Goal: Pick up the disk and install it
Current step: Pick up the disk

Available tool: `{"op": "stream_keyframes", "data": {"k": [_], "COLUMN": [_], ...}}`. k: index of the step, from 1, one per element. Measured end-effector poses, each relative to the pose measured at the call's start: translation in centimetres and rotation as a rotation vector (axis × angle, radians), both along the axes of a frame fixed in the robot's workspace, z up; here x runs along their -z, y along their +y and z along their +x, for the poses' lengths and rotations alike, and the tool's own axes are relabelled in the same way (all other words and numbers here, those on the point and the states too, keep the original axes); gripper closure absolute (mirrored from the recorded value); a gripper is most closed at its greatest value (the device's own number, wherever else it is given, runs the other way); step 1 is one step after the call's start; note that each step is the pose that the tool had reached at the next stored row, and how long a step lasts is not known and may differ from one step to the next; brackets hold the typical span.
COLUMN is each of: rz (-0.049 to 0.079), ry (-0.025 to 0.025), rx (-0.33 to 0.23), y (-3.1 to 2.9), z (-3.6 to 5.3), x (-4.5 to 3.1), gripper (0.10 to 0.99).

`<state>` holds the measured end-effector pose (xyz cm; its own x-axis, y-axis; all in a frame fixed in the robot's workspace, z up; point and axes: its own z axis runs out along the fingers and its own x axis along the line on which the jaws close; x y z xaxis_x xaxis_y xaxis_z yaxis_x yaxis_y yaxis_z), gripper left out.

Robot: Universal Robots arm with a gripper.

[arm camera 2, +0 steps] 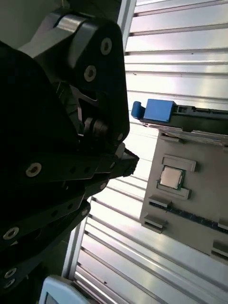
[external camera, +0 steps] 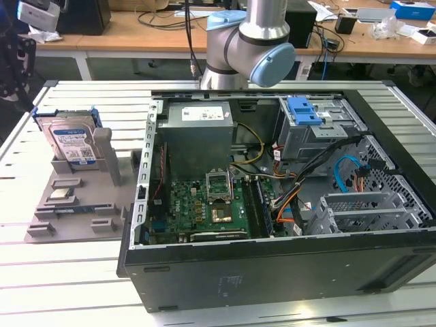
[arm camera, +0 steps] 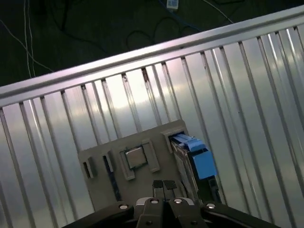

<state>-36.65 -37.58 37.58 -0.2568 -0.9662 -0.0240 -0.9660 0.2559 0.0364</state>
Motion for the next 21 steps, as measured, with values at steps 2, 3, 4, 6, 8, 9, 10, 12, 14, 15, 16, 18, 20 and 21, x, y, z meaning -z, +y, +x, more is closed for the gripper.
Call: {"op": "stream_keyframes", "data": {"k": [2,3,4,6,8,9,10,12,14,15,16,18,20,21], "rz": [0.0,0.0,0.0,0.0,0.0,0.0,0.0,0.0,0.0,0.0,0.0,0.0,0.0,0.0], "ry": [0.0,0.0,0.0,0.0001,0.0001,0.0001,0.0,0.0,0.0,0.0,0.0001,0.0,0.0,0.0], "rx": [-0.058,-0.076,-0.105,-0.164,-0.18,-0.18,-0.18,-0.18,-0.181,-0.181,-0.181,-0.181,-0.181,-0.182], "y": [0.0,0.0,0.0,0.0,0.0,0.0,0.0,0.0,0.0,0.0,0.0,0.0,0.0,0.0], "z": [0.0,0.0,0.0,0.0,0.0,0.0,0.0,0.0,0.0,0.0,0.0,0.0,0.0,0.0], "x": [0.0,0.0,0.0,0.0,-0.01,-0.01,0.0,0.0,0.0,0.0,0.0,0.0,0.0,0.0], "gripper": [0.98,0.98,0.98,0.98,0.98,0.98,0.98,0.98,0.918,0.918,0.851,0.671,0.608,0.545]}}
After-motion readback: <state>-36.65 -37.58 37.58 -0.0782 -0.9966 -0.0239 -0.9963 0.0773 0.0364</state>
